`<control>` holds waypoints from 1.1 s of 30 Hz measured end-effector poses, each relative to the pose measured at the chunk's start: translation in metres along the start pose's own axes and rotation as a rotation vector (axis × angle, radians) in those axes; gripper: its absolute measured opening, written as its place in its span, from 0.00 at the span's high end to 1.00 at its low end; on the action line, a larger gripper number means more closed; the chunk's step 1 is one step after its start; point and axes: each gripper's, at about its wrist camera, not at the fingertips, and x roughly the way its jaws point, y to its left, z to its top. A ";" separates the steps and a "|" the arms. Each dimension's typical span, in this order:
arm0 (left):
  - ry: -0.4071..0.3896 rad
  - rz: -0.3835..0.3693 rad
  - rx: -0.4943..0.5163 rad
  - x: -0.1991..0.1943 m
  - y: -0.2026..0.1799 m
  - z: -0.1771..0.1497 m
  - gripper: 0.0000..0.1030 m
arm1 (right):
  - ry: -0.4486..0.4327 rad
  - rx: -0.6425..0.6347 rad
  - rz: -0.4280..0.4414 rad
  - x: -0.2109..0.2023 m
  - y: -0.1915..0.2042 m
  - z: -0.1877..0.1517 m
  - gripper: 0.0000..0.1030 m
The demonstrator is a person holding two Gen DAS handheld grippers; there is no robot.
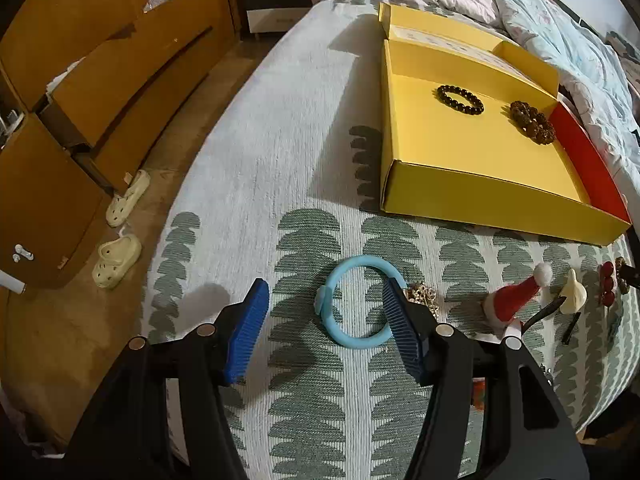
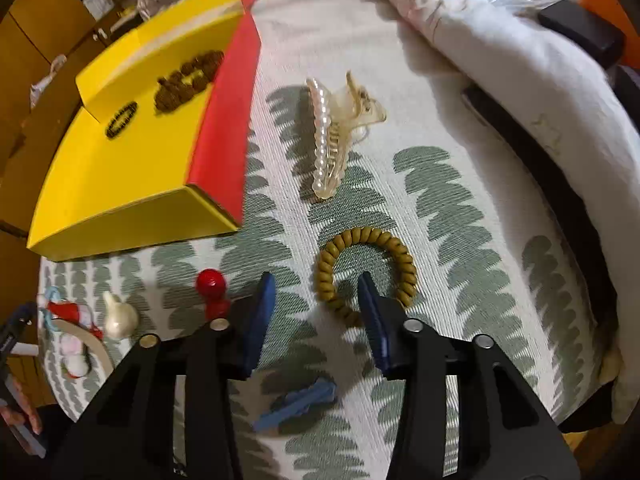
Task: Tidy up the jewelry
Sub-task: 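Move the left tool to the blue bangle while the right tool approaches the olive coiled hair tie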
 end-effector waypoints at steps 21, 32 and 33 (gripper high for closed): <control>0.115 -0.016 -0.017 0.029 0.005 0.006 0.44 | 0.031 -0.051 -0.081 0.016 0.010 0.007 0.70; 0.152 -0.001 -0.029 0.042 0.013 0.005 0.64 | 0.020 -0.095 -0.127 0.019 0.019 0.006 0.76; 0.152 0.005 -0.026 0.042 0.012 0.005 0.65 | 0.020 -0.098 -0.128 0.020 0.019 0.006 0.76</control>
